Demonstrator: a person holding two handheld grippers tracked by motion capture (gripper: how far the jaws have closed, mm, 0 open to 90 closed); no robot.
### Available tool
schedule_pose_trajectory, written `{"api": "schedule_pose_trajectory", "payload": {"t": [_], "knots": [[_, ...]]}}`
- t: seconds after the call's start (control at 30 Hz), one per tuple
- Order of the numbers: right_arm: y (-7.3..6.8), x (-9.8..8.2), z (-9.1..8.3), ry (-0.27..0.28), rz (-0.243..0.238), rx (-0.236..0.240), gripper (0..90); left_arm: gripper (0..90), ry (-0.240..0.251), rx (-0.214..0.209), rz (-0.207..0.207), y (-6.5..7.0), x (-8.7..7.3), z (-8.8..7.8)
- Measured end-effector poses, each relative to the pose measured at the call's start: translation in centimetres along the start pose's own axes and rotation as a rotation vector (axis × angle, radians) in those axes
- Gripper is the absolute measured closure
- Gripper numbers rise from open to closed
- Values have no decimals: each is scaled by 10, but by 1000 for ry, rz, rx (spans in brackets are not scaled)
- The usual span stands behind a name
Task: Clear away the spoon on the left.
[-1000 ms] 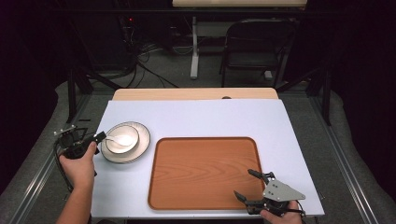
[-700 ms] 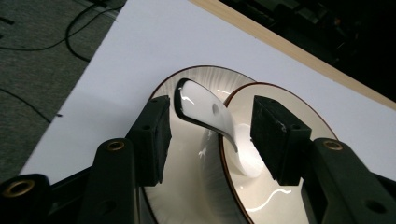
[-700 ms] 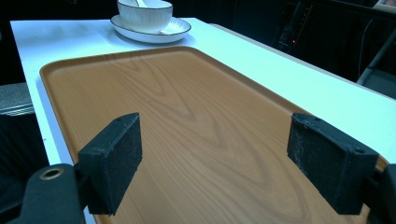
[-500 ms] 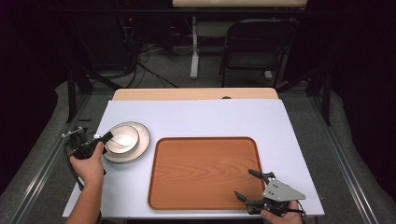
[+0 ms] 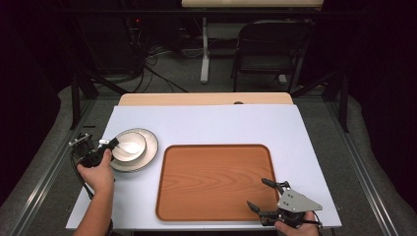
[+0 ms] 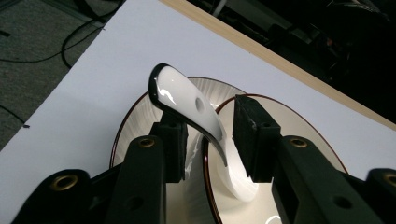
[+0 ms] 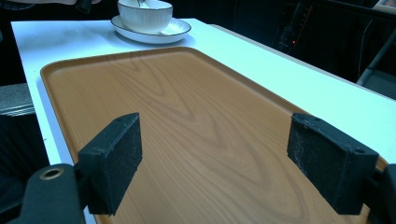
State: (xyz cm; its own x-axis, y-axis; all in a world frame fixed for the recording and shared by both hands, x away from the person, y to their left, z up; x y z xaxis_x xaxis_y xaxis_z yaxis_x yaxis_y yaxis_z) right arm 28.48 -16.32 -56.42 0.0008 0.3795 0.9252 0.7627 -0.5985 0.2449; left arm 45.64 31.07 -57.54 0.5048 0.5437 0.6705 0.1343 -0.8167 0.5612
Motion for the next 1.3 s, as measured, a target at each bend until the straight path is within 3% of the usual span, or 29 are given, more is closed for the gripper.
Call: {"api": "schedule_pose_trajectory", "payload": {"t": [0.37,0.67,1.3], "knots": [[0,0,0,0,0,0,175,766,14,-31,-11,2,4,-1],[0,0,0,1,-1,0,175,843,26,-68,15,17,9,-7],[0,0,0,-1,2,0,175,853,-10,-85,51,29,10,-11]]}}
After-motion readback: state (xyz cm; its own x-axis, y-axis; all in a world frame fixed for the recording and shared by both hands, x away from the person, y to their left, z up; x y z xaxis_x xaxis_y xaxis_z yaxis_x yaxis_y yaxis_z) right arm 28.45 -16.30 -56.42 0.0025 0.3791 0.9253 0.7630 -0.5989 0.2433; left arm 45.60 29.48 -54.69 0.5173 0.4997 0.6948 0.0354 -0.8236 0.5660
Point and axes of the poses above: each handheld gripper's, and its own axes: z roughly forward along the jaws, x roughly out of its top, y roughly to its right, the point moved 10 cm from there along z, roughly forward along the jaws, and after that the axes turned 7 degrees about -z, right-handed, at the moved point
